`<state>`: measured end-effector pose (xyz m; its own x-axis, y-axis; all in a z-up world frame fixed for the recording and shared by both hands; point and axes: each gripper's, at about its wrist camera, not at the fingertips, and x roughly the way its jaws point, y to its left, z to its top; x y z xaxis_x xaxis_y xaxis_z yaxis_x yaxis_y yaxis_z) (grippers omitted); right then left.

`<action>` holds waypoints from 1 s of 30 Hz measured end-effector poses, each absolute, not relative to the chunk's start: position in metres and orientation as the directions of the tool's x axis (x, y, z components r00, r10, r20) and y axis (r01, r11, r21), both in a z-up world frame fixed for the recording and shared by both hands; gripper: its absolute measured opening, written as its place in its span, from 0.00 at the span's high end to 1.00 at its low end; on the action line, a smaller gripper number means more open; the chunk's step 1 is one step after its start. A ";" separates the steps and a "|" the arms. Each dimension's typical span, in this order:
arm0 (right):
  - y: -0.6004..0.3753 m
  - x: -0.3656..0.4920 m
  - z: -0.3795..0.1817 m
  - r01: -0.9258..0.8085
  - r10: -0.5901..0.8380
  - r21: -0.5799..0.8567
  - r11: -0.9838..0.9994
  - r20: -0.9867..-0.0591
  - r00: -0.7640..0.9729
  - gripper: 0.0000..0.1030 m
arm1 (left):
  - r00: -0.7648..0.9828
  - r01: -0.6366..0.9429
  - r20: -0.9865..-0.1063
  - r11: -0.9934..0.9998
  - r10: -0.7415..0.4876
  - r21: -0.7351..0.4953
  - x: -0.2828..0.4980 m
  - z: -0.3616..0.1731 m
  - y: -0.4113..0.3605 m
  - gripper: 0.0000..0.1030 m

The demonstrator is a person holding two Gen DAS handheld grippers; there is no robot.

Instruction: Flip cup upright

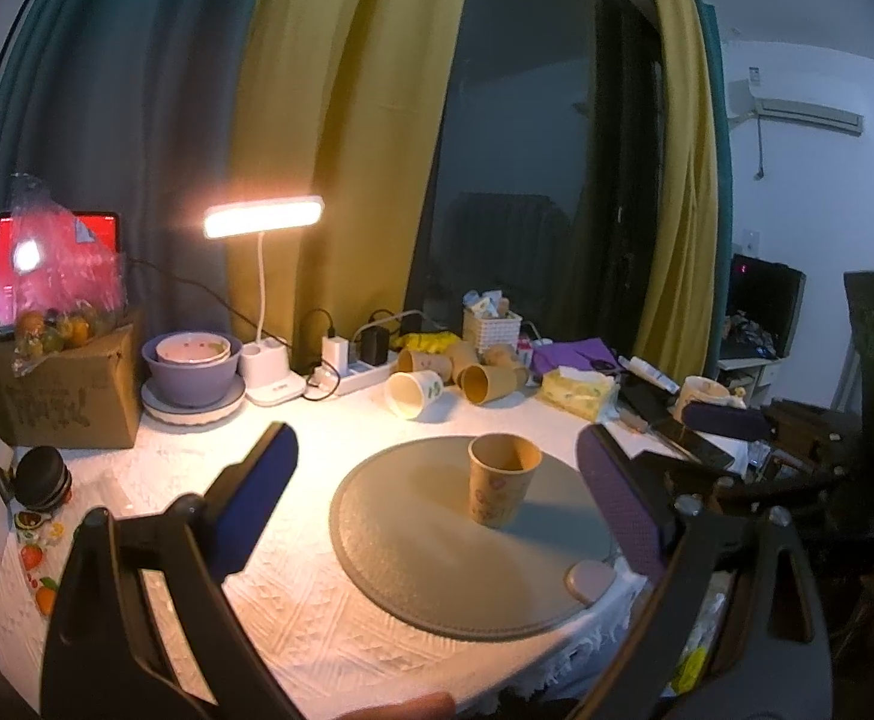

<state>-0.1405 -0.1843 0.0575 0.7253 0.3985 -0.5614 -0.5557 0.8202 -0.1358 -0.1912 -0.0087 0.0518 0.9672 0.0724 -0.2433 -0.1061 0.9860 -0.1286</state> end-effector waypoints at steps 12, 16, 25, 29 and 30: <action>-0.184 -0.141 0.058 -0.556 0.398 -0.136 0.820 -0.562 0.725 0.26 | 0.968 -0.099 -0.241 0.987 0.066 -0.126 -0.193 0.052 -0.013 0.08; -0.185 -0.140 0.057 -0.555 0.398 -0.135 0.821 -0.562 0.725 0.26 | 0.968 -0.100 -0.241 0.987 0.067 -0.127 -0.193 0.052 -0.013 0.08; -0.183 -0.141 0.057 -0.555 0.398 -0.135 0.821 -0.562 0.725 0.26 | 0.969 -0.097 -0.240 0.987 0.065 -0.126 -0.192 0.052 -0.015 0.08; -0.183 -0.141 0.057 -0.554 0.397 -0.135 0.822 -0.563 0.725 0.26 | 0.969 -0.096 -0.240 0.987 0.064 -0.126 -0.192 0.052 -0.015 0.08; -0.183 -0.141 0.057 -0.554 0.397 -0.135 0.821 -0.562 0.725 0.26 | 0.969 -0.096 -0.240 0.987 0.064 -0.126 -0.192 0.052 -0.016 0.08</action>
